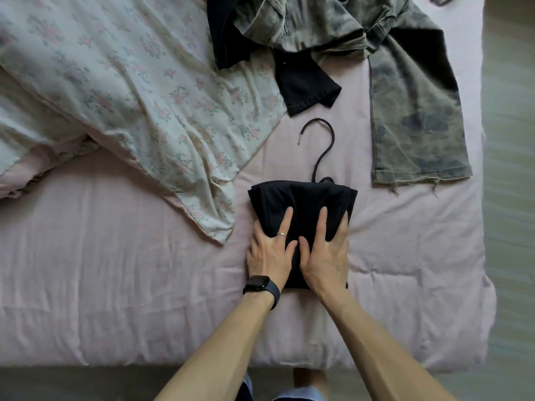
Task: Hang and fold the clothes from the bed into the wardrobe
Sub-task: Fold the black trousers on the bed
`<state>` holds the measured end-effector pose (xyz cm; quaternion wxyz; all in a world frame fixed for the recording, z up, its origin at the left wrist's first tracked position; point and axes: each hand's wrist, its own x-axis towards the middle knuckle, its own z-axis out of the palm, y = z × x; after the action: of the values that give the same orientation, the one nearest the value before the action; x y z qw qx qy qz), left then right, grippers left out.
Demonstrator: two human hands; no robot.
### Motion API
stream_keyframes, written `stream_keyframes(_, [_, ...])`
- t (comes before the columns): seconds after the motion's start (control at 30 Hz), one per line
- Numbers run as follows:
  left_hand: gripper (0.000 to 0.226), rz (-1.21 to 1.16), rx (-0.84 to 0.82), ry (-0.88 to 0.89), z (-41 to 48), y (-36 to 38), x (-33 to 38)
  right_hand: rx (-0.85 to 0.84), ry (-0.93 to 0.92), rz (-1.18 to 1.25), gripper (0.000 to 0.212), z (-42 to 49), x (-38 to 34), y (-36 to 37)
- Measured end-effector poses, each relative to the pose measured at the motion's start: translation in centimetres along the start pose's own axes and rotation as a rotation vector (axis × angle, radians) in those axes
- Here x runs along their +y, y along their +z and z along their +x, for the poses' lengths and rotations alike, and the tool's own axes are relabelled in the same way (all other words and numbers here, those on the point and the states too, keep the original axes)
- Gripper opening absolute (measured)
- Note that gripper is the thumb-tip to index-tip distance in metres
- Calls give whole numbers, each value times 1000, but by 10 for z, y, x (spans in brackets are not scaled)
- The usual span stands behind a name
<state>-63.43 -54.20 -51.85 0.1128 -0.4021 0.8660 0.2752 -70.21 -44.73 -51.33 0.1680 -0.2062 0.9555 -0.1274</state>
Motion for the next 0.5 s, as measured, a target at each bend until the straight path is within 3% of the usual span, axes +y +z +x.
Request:
stream_keyframes(0.23, [80,60,-27,-8,0,-4,1,-51,-82,53,75,1,-1,-8])
stream_keyframes(0.37, [78,37,-63,-70,-21,-33,24,-153,-217,-35,81,-3,-4,-55])
stream_keyframes(0.5, [75,-50,7,-147,-55,-88,45,-191,-378,-86,82,-14,-28,-117])
